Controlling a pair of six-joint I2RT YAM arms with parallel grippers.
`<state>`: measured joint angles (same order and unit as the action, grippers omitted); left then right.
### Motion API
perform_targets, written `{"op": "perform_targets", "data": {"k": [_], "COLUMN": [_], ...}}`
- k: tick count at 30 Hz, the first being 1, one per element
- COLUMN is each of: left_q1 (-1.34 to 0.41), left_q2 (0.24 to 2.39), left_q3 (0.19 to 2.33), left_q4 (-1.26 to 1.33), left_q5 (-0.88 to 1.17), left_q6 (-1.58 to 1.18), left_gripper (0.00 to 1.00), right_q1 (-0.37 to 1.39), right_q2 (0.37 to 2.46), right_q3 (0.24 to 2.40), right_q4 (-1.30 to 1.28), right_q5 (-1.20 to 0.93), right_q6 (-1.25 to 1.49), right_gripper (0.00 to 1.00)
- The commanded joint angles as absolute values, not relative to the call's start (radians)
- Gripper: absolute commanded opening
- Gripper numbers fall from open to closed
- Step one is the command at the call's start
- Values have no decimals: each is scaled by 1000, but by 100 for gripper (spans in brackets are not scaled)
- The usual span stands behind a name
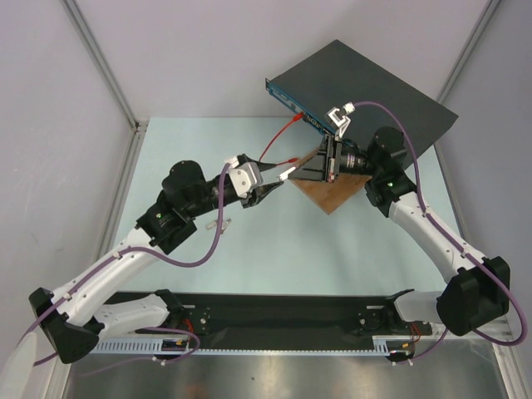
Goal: Insert the plug into the switch port
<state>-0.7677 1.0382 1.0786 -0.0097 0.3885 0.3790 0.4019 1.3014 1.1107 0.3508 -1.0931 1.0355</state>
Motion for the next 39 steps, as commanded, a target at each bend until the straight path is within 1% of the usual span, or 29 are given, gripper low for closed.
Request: {"op": "perform_targets", "data": {"k": [1,6,9,12,16,24,26,29,30,32,33,34,35,36,37,38,39], "left_q1": [-775,-779,-781,-784,-790,-793,-792,-792,-792,-790,-790,-790,-787,-785,-776,-769,-759], "left_q2": [1029,1035,1037,1045,1055,1074,1075,1075,1075,1072,1075,1077,1087,1097,1101,1118,1127], "left_q3": [1072,1069,1068,1071,1072,1074,1075,1074,1075,1077,1081,1098,1110,1124,1149,1157,1173], "left_q4": [38,41,52,52,63,66,64,61,57,48,41,10,-23,-50,-101,-112,-127], "left_q5": [396,402,399,402,391,388,388,387,384,376,364,345,336,331,313,308,308], "left_q6": [406,402,400,403,414,416,414,414,413,400,384,373,364,353,344,312,293], "left_gripper": [48,49,47,45,34,32,29,20,14,8,0,0,0,0,0,0,0], "right_q1": [407,408,407,408,411,411,411,408,408,399,391,367,350,332,283,259,230], "right_q2": [1281,1284,1282,1285,1285,1285,1287,1285,1284,1279,1278,1275,1270,1267,1264,1256,1250], "right_q3": [1114,1115,1112,1112,1115,1114,1114,1114,1114,1124,1134,1144,1172,1184,1199,1224,1238], "right_q4": [405,410,400,400,383,377,379,379,379,348,313,239,206,177,117,91,71], "right_q5": [-1095,-1097,-1097,-1092,-1088,-1091,-1091,-1091,-1089,-1075,-1066,-1059,-1045,-1039,-1031,-1011,-1003], "right_q6": [1048,1049,1045,1042,1025,1020,1020,1022,1020,999,979,919,896,870,827,804,786], "right_gripper": [0,0,0,0,0,0,0,0,0,0,7,19,35,61,68,71,78]}}
